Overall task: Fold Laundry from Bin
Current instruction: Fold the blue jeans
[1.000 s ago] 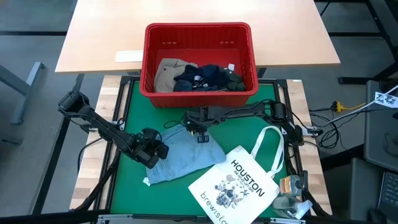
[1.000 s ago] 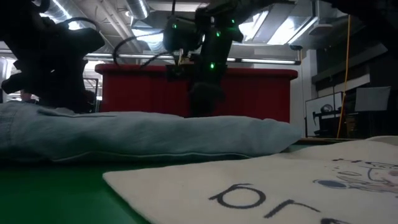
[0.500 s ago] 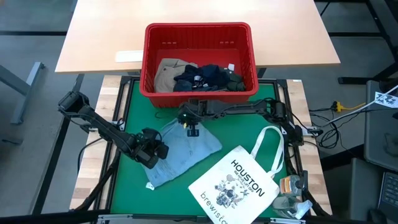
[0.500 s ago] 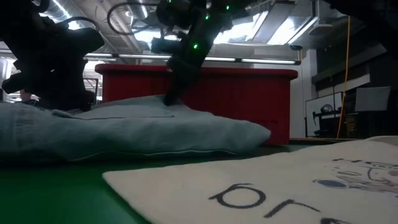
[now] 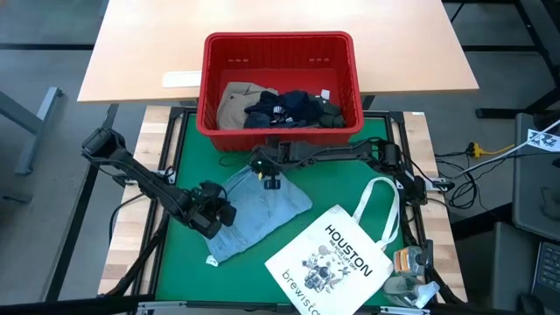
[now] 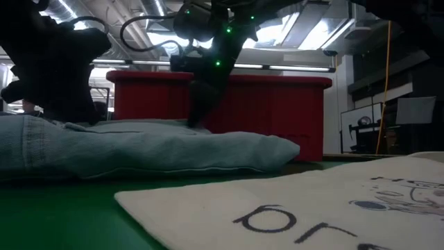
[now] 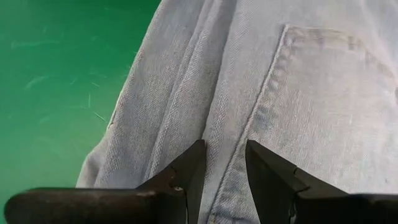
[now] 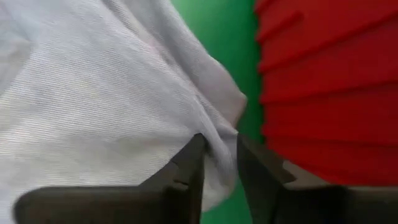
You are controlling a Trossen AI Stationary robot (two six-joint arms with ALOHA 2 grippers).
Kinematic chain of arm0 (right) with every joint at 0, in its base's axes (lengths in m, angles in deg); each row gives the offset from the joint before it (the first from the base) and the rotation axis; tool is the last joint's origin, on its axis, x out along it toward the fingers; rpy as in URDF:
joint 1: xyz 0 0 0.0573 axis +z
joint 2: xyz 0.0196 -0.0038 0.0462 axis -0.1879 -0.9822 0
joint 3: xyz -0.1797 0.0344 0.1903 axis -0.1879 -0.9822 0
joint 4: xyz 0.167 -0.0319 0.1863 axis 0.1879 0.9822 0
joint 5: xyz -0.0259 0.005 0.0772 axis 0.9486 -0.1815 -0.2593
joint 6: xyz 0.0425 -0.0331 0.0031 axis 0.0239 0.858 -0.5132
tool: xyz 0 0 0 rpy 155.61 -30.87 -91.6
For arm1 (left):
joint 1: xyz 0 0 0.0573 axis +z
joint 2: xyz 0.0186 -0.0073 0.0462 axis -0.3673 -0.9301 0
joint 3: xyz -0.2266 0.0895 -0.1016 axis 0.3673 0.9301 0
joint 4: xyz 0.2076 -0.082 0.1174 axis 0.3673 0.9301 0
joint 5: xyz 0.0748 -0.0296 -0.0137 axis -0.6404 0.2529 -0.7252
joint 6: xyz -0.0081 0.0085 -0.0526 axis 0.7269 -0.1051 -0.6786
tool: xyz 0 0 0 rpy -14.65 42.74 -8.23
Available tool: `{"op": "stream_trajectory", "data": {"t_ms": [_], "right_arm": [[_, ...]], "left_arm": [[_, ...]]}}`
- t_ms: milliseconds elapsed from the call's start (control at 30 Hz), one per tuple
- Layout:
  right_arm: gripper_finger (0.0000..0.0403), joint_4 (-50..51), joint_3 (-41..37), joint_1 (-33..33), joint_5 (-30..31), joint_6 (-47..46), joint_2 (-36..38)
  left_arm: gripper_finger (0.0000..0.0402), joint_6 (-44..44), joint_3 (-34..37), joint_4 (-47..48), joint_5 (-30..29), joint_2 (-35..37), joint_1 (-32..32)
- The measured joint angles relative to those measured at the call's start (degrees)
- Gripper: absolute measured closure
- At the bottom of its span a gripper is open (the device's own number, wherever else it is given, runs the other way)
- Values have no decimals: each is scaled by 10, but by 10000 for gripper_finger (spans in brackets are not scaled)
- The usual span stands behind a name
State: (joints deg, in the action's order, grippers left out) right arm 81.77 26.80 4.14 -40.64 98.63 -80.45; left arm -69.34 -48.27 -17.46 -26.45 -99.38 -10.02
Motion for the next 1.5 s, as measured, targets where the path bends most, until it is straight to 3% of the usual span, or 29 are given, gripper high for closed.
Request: {"op": "stream_trajectory", "data": {"t_ms": [100, 300, 700, 900, 1300, 1500], "right_arm": [[270, 10, 4, 0, 33, 0, 0], [243, 97, 65, 1, 33, 1, 1], [242, 237, 176, -1, -80, -53, 2], [242, 290, 180, 21, -194, -80, 2], [242, 259, 55, 103, -198, -77, 0], [242, 182, -40, 110, -199, -87, 1]], "left_arm": [[292, 17, -22, 26, 1, 6, 0], [292, 52, -75, 82, 0, 18, 0], [292, 73, -100, 39, -1, 19, 0], [292, 122, -100, -52, -3, 15, -5], [292, 137, -100, -159, -3, -103, -45], [292, 136, -100, -173, 30, -170, -44]]}}
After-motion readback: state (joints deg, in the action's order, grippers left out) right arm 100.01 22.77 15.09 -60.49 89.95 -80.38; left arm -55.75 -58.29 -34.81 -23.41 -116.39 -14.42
